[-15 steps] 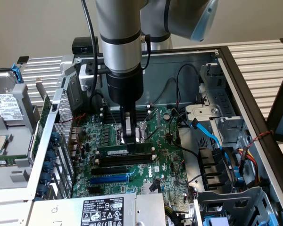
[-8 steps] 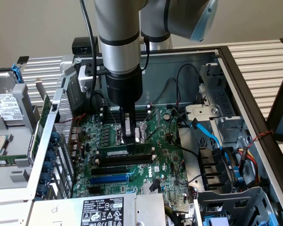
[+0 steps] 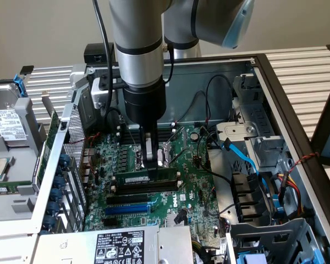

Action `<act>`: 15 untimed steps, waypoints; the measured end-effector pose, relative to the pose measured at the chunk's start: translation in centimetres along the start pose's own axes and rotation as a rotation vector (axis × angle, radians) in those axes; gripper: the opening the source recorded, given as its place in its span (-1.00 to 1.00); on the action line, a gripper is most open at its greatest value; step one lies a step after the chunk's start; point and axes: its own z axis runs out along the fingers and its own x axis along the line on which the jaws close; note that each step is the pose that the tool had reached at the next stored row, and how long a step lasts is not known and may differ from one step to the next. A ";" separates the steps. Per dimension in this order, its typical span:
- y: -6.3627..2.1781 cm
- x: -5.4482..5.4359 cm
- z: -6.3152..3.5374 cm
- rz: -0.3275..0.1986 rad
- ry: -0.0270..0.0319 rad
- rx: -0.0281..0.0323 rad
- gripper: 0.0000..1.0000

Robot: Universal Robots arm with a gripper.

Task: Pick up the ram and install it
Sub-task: 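Insert the ram into the slot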

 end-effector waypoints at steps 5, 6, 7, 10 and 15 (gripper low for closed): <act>0.10 0.0 0.12 0.000 0.0010 0.0004 -0.74; 0.11 0.0 0.16 0.000 0.0015 0.0005 -0.74; 0.13 0.0 0.19 0.000 0.0020 0.0006 -0.74; 0.15 0.0 0.31 0.000 0.0031 0.0012 -0.74; 0.16 0.0 0.49 0.000 0.0046 0.0020 -0.74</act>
